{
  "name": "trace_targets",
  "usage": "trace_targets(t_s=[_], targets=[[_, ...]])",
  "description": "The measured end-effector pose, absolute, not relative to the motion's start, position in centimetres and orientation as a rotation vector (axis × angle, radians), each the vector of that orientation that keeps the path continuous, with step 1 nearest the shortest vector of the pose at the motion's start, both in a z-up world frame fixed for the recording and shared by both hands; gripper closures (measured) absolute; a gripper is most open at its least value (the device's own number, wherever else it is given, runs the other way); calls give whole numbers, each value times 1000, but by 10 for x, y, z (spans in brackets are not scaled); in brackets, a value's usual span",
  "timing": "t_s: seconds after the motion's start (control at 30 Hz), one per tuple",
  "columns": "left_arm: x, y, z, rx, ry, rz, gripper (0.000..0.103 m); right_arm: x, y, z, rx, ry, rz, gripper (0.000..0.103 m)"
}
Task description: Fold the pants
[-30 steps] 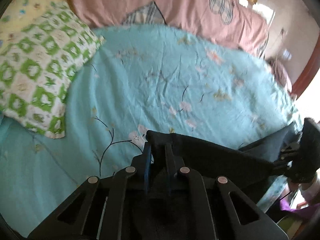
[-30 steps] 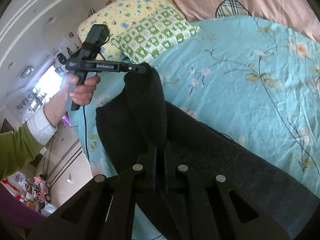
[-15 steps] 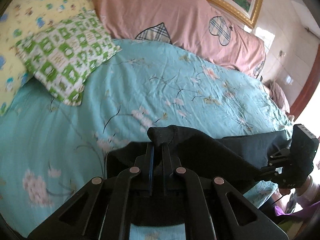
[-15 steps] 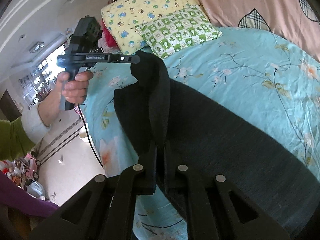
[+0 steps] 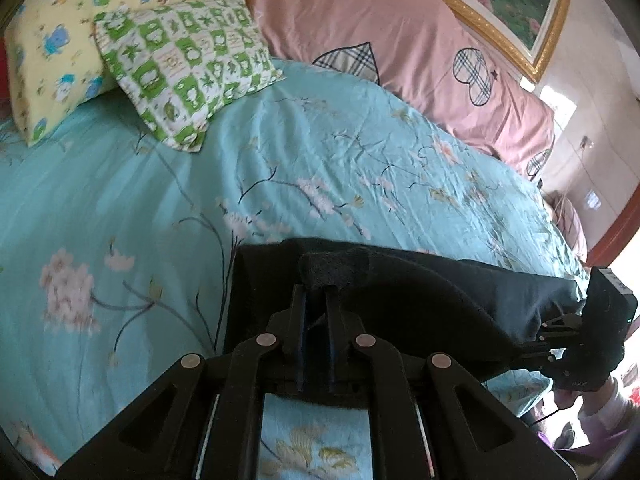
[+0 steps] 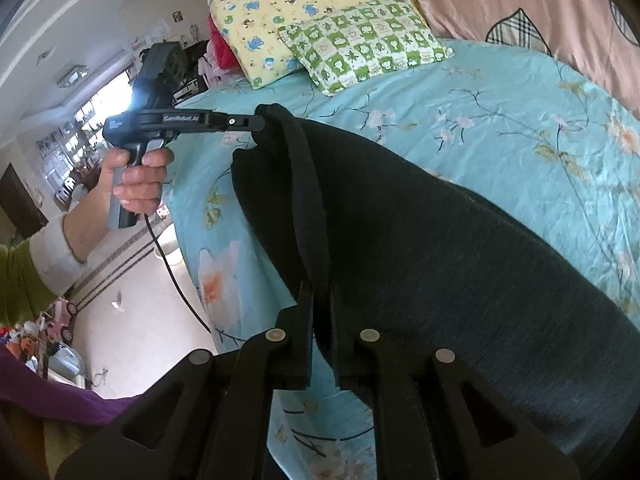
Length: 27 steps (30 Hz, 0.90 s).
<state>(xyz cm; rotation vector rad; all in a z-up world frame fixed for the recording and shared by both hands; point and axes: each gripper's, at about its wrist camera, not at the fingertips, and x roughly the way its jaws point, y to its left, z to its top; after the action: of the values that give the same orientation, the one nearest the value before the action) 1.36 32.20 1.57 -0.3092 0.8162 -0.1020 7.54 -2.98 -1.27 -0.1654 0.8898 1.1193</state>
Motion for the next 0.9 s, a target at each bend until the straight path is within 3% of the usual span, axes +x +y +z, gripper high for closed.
trace_targets(t_s=[0.13, 0.27, 0.3, 0.7, 0.9], targets=[[3, 327, 10, -375, 840, -62, 88, 73, -30, -14, -159, 897, 1120, 90], [-10, 330, 5, -428, 850, -24, 88, 70, -30, -13, -148, 887, 1134, 69], [-13, 330, 4, -441, 853, -17, 88, 69, -31, -12, -143, 882, 1136, 68], [-46, 331, 11, -557, 825, 72, 65, 72, -38, -4, -79, 863, 1136, 67], [-51, 323, 21, -607, 804, 55, 61, 80, -45, -1, -16, 864, 1123, 67]])
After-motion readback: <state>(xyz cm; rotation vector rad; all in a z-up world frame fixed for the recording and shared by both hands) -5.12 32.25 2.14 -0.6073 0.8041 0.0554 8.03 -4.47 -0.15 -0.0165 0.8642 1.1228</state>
